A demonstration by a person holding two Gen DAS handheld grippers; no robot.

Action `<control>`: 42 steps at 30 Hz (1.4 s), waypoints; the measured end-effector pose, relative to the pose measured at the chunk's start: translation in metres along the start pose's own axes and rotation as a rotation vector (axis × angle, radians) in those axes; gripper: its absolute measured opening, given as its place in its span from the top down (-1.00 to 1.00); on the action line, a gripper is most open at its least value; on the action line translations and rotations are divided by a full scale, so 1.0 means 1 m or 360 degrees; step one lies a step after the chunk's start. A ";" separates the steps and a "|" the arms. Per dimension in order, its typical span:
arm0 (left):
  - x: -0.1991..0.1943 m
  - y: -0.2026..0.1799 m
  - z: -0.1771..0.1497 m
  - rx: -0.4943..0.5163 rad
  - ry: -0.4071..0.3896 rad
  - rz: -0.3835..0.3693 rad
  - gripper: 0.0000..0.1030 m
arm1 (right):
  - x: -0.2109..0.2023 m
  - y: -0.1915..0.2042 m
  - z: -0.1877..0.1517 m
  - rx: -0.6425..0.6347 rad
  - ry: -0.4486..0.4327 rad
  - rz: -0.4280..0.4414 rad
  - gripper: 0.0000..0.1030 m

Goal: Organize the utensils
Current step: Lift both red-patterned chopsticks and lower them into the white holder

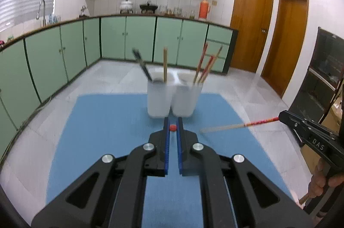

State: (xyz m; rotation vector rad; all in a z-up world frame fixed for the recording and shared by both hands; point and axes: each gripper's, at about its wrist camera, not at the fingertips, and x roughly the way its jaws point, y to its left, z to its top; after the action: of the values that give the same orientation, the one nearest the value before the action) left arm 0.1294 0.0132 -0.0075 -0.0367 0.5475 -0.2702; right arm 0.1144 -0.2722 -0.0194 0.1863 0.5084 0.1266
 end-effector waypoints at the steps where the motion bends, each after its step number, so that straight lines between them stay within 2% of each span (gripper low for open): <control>1: -0.001 -0.001 0.007 0.0002 -0.0023 -0.0003 0.90 | -0.002 0.000 0.008 0.0002 -0.0012 0.0020 0.89; 11: -0.012 -0.005 0.054 0.0026 -0.0163 -0.0026 0.90 | -0.006 0.012 0.051 -0.0111 -0.0072 0.0064 0.89; 15: -0.023 -0.009 0.069 0.0041 -0.0237 -0.0044 0.90 | -0.014 0.014 0.065 -0.0152 -0.0125 0.0067 0.90; 22: -0.023 -0.017 0.097 0.0061 -0.0347 -0.0067 0.90 | -0.019 0.011 0.112 -0.0187 -0.0252 0.0042 0.90; 32: -0.003 -0.010 0.152 -0.0009 -0.0452 -0.0083 0.91 | 0.014 0.006 0.176 -0.0183 -0.0338 -0.0003 0.90; 36: 0.006 -0.009 0.175 0.0019 -0.0489 -0.0063 0.90 | 0.031 0.007 0.207 -0.0192 -0.0387 -0.0017 0.90; 42: 0.014 -0.003 0.187 0.0056 -0.0472 -0.0031 0.91 | 0.060 0.019 0.235 -0.0210 -0.0411 0.0044 0.90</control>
State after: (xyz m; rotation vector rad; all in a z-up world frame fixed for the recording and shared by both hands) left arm 0.2374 -0.0004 0.1449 -0.0474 0.2477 -0.2873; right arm 0.2811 -0.2777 0.1583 0.0789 0.2393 0.1600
